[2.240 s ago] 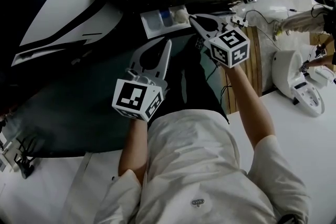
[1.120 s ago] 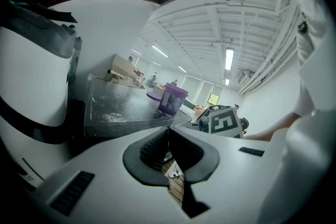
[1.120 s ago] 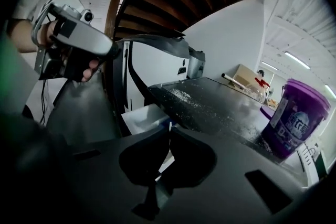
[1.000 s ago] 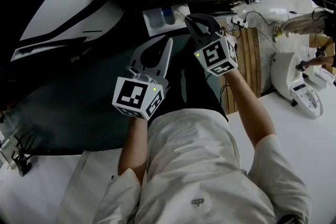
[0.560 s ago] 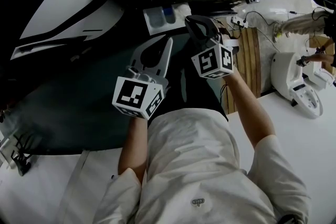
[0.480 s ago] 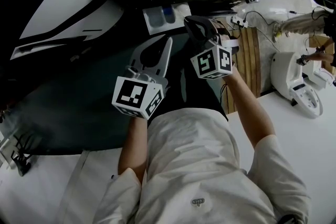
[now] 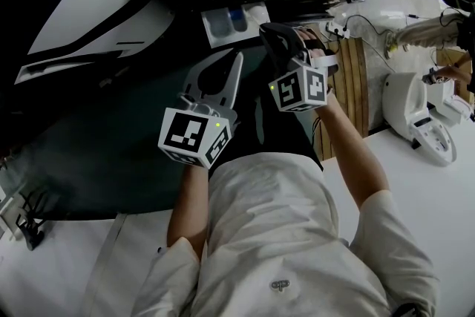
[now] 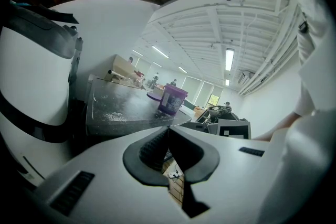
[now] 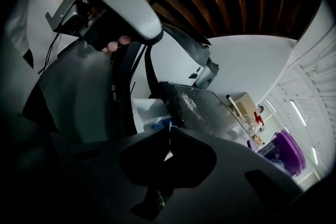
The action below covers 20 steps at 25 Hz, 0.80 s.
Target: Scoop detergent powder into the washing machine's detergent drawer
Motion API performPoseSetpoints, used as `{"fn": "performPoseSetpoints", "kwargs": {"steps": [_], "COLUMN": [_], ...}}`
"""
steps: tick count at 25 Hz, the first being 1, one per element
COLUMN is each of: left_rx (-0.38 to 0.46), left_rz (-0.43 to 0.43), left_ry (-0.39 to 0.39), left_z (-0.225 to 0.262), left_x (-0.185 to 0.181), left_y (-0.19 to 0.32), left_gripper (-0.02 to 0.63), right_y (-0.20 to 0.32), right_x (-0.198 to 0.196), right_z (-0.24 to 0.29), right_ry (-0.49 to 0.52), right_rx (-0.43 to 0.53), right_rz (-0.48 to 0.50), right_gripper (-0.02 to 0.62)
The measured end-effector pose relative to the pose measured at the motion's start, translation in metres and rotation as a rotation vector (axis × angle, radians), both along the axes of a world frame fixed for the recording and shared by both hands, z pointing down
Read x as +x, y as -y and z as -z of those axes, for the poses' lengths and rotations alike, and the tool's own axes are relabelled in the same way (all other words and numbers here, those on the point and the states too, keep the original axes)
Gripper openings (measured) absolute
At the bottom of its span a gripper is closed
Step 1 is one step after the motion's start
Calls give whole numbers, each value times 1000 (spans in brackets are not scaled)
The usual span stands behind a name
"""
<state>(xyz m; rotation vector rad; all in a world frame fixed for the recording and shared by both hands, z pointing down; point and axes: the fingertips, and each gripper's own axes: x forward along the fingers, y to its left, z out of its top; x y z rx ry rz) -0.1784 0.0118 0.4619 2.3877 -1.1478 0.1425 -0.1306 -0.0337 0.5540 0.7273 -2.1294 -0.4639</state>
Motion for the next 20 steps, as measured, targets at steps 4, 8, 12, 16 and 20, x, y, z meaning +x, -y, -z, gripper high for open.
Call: {"fn": "performPoseSetpoints", "kwargs": {"steps": [4, 8, 12, 16, 20], "left_rx": [5, 12, 19, 27, 38], "left_rz": [-2, -5, -3, 4, 7], "left_ry": [0, -3, -6, -8, -6], "left_z": [2, 6, 9, 12, 17], "left_x": [-1, -2, -4, -6, -7], "left_y": [-1, -3, -3, -2, -1], "left_gripper": [20, 20, 20, 20, 20], "right_y": [1, 0, 5, 10, 14], "right_x": [1, 3, 10, 23, 36], "right_z": [7, 14, 26, 29, 36], "right_ry": [39, 130, 326, 534, 692], "right_rx": [-13, -73, -195, -316, -385], "right_rz": [-28, -81, -195, -310, -390], "right_gripper": [9, 9, 9, 9, 9]}}
